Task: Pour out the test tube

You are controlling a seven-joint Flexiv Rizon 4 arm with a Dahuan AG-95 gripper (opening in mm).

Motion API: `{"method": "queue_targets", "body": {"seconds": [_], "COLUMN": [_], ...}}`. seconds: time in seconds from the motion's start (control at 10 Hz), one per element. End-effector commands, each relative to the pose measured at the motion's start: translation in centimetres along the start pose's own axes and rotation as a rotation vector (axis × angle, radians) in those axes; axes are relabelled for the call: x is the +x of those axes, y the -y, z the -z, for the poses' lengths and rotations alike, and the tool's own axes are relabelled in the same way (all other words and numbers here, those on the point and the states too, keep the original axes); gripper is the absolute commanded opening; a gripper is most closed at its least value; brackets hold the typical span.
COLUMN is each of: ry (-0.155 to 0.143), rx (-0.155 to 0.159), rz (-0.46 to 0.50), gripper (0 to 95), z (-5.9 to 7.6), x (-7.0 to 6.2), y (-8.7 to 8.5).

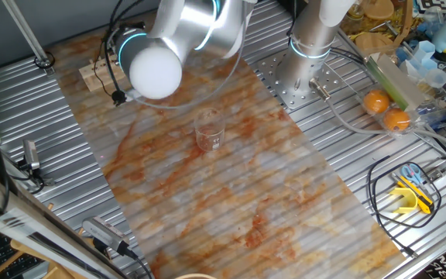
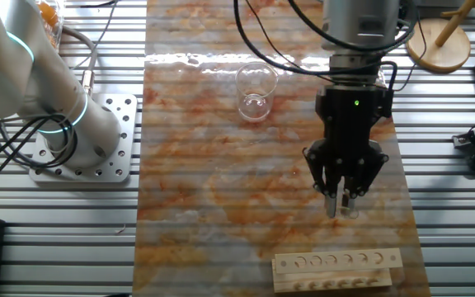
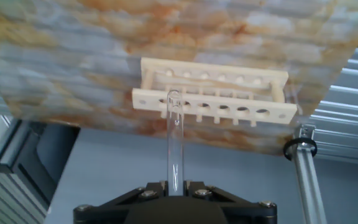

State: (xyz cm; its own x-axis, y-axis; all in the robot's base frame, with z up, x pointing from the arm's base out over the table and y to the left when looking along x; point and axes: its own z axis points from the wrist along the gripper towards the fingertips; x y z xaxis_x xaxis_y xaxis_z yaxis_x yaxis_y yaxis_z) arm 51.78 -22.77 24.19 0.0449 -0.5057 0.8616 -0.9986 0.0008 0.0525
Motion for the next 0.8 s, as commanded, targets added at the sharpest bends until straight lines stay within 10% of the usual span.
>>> {"method": "queue_targets", "body": {"seconds": [0.1,0.8], "ry": [0.004,-0.095], "rx": [0.033,0.001], "rz": [0.040,0.079], "gripper": [0.0,0.0], "z": [-2.3,-3.6], "x": [2.4,1.4], "y": [0.6,2.9]}}
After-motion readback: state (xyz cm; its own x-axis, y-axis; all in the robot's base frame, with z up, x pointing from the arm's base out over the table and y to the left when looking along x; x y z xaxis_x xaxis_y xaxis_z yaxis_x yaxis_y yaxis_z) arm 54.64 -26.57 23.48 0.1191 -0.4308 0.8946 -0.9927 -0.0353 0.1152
